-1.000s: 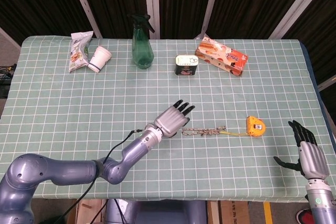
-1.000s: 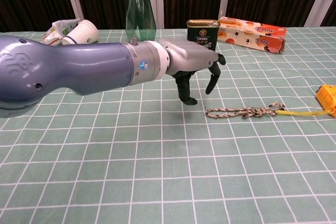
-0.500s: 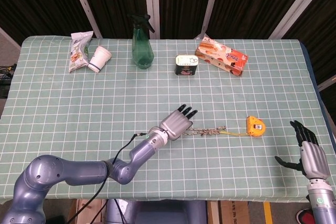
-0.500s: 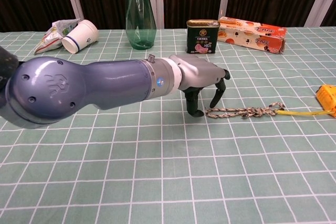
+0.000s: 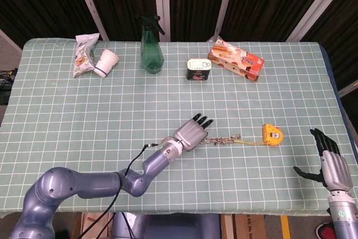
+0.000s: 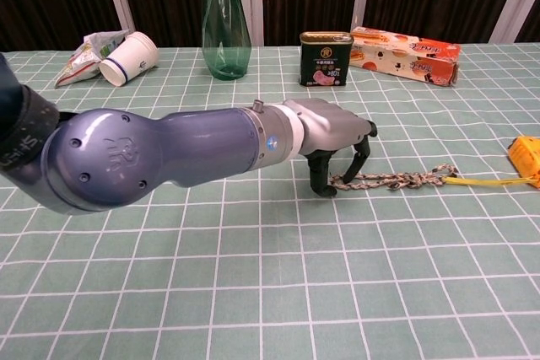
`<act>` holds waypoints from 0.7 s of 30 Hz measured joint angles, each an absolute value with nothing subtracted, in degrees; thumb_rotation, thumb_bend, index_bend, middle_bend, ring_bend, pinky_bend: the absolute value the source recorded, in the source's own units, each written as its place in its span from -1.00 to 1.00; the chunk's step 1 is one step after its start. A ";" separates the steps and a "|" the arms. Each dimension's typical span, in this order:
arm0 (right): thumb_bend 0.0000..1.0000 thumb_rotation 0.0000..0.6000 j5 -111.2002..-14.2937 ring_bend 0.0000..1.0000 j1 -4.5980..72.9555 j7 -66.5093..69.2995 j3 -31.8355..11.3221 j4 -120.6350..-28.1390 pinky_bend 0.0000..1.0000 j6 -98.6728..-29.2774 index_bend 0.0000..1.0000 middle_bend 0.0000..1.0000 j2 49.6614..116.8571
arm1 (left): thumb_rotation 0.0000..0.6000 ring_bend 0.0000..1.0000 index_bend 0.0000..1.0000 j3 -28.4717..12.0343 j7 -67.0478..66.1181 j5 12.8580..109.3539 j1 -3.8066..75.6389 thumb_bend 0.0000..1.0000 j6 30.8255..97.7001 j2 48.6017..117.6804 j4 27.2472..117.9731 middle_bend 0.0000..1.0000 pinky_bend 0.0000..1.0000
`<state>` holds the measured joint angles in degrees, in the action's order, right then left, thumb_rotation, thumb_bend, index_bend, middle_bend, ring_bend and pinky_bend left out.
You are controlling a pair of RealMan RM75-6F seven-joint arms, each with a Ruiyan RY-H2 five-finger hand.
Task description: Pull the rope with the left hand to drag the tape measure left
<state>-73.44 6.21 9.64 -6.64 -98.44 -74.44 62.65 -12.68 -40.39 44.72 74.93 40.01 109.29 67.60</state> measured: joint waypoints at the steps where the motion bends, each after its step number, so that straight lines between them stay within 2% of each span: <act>1: -0.63 1.00 -73.45 -1.00 6.20 9.64 -6.63 -98.45 -1.00 -74.43 -1.00 -1.00 62.64 | 1.00 -1.00 0.04 -12.64 -40.26 44.78 74.94 -0.14 40.03 109.35 67.47 -1.00 -1.00; 21: -0.63 1.00 -73.45 -1.00 6.17 9.73 -6.64 -98.49 -1.00 -74.40 -1.00 -1.00 62.56 | 1.00 -1.00 0.11 -11.62 -38.05 45.69 75.23 0.03 40.22 110.24 65.71 -0.99 -1.00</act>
